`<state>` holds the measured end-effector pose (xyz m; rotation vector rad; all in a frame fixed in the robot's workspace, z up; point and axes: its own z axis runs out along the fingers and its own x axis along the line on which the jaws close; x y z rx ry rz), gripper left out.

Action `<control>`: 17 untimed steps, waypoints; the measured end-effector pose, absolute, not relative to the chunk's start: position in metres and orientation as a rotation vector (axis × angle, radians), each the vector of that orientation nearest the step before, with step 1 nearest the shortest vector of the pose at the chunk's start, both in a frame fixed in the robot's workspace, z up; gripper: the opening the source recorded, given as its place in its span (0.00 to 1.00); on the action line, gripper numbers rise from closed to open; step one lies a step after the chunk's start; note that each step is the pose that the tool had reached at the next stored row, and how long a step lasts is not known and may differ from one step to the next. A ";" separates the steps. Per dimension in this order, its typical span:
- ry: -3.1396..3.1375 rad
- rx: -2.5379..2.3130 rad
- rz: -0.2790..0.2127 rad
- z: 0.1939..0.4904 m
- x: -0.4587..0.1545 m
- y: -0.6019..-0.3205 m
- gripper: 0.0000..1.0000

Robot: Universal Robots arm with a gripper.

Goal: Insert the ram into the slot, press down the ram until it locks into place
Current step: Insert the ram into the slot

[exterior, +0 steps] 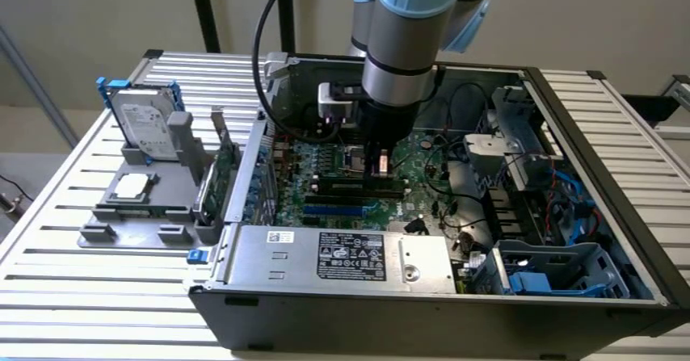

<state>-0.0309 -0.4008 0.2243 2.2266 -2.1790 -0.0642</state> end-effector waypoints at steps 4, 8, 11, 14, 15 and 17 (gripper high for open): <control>-2.179 2.227 -0.064 0.223 -0.031 -0.401 0.13; -2.179 2.226 -0.064 0.223 -0.031 -0.401 0.15; -2.179 2.227 -0.064 0.224 -0.031 -0.401 0.22; -2.179 2.227 -0.064 0.233 -0.031 -0.401 0.22; -2.179 2.226 -0.064 0.237 -0.032 -0.401 0.22; -2.179 2.227 -0.064 0.242 -0.033 -0.401 0.22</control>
